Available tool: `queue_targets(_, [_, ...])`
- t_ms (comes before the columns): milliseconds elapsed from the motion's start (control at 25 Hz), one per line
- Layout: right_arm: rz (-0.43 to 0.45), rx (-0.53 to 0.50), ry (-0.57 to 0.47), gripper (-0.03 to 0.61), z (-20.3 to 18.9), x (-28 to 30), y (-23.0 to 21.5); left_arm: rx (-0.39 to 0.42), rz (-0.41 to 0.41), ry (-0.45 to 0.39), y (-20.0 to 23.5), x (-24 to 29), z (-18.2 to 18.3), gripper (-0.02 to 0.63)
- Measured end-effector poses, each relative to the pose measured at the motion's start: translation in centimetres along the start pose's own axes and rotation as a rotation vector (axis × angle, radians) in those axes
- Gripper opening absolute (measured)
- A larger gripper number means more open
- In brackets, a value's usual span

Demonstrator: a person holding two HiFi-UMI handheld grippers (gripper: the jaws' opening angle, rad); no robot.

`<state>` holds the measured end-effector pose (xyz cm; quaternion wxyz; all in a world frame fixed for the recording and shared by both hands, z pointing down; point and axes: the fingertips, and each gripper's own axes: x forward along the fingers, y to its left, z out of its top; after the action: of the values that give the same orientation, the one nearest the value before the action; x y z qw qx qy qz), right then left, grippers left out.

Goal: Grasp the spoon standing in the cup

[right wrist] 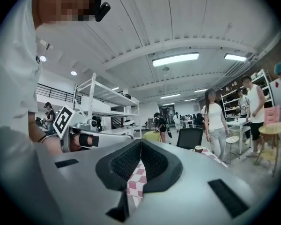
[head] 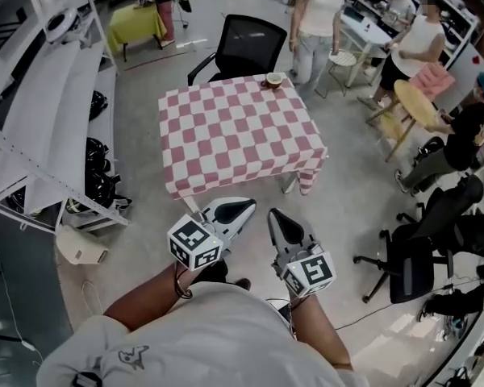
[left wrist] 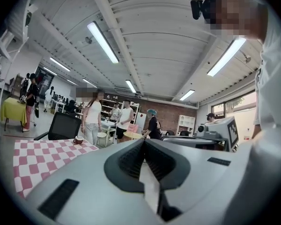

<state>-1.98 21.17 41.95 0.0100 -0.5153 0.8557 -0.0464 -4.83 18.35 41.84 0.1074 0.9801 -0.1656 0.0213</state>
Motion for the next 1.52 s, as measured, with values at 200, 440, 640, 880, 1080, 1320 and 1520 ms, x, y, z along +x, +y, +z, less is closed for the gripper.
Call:
queue_targets(200, [-0.026, 0.003, 0.016, 0.031, 0.0, 1.9, -2.6, -0.010, -0.011, -0.004, 2.6, 2.2, 0.4, 0.011])
queue_targets(440, [-0.051, 0.016, 0.030, 0.031, -0.6, 6.2, -6.0, -0.030, -0.061, 0.015, 7.0, 5.1, 0.4, 0.011])
queue_targets(640, [-0.062, 0.024, 0.041, 0.031, -0.7, 11.7, -8.6, -0.015, -0.089, 0.022, 12.4, 6.5, 1.5, 0.011])
queue_targets(880, [-0.070, 0.037, 0.042, 0.031, 0.3, 18.7, -10.0, -0.021, -0.097, 0.029, 18.8, 6.4, 3.8, 0.011])
queue_targets(1080, [-0.094, 0.033, 0.031, 0.031, 0.9, 22.7, -11.0, -0.013, -0.118, 0.023, 22.5, 6.6, 5.0, 0.011])
queue_targets(1320, [-0.096, 0.020, 0.039, 0.031, 1.1, 25.4, -11.6, -0.007, -0.134, 0.016, 24.9, 7.1, 5.6, 0.011])
queue_targets(1520, [-0.084, 0.031, 0.046, 0.031, 1.1, 27.0, -13.2, -0.024, -0.112, 0.020, 26.7, 8.0, 5.8, 0.011])
